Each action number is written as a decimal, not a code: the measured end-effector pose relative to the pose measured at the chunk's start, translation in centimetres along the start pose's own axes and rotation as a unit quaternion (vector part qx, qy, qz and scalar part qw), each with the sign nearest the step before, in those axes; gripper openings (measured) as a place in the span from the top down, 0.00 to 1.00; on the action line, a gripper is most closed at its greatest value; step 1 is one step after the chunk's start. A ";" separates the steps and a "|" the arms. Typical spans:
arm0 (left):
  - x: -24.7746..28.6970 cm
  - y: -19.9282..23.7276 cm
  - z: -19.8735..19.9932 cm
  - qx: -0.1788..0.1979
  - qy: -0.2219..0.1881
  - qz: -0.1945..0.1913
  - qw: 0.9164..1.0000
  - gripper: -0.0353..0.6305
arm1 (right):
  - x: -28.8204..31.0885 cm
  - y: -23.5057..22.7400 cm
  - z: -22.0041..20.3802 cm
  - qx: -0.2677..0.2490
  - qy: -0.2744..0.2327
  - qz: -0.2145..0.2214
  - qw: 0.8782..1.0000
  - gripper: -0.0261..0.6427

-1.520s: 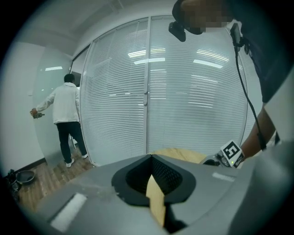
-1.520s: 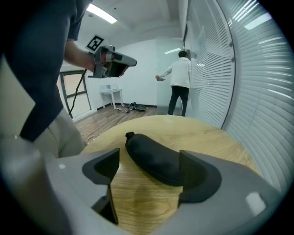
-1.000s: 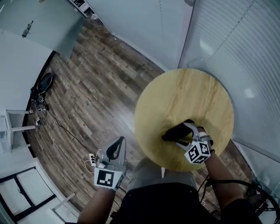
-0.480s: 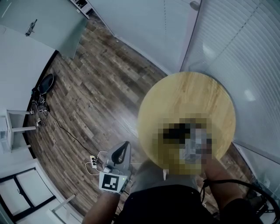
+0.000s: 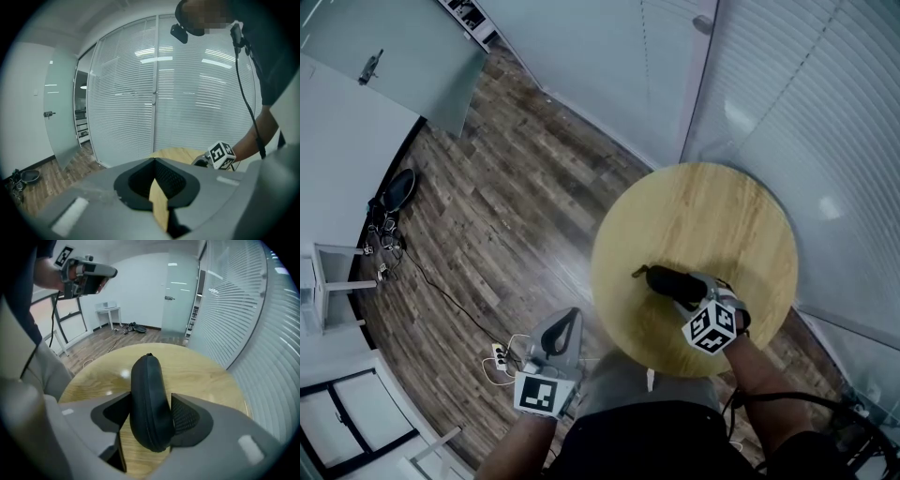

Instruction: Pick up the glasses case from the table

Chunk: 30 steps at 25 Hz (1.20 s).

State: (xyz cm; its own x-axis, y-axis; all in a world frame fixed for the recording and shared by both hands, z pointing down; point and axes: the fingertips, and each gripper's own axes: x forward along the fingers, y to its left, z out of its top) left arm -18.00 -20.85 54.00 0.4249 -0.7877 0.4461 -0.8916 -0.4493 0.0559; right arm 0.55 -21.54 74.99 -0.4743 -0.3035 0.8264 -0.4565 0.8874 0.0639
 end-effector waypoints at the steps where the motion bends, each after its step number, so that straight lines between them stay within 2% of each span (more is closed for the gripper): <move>1: 0.0 -0.1 0.1 0.002 -0.001 -0.002 1.000 0.94 | -0.6 0.1 -0.3 0.013 -0.009 -0.006 1.000 0.55; 6: 0.4 -1.4 0.1 0.011 -0.010 -0.021 1.000 0.94 | -3.7 0.6 -0.9 0.056 -0.046 -0.035 0.997 0.55; 11: 1.0 -3.1 3.1 0.031 -0.034 -0.060 0.997 0.94 | -9.5 -0.3 1.2 0.092 -0.076 -0.067 0.991 0.55; 13: 1.4 -3.7 4.3 0.054 -0.049 -0.079 0.994 0.94 | -12.1 -1.0 1.9 0.098 -0.083 -0.088 0.988 0.55; 19: 1.6 -5.7 8.8 0.090 -0.096 -0.111 0.985 0.94 | -19.8 -2.3 3.9 0.117 -0.106 -0.141 0.977 0.55; 30: 1.2 -9.4 15.0 0.108 -0.163 -0.146 0.970 0.94 | -30.6 -1.3 6.3 0.121 -0.161 -0.206 0.958 0.55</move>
State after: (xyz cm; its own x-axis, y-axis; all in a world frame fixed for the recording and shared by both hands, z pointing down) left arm -6.75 -23.88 40.60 0.7122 -0.6894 0.1322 -0.6874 -0.7231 -0.0675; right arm 10.93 -15.63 46.04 -0.4056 -0.7365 0.5413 -0.7980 0.5741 0.1832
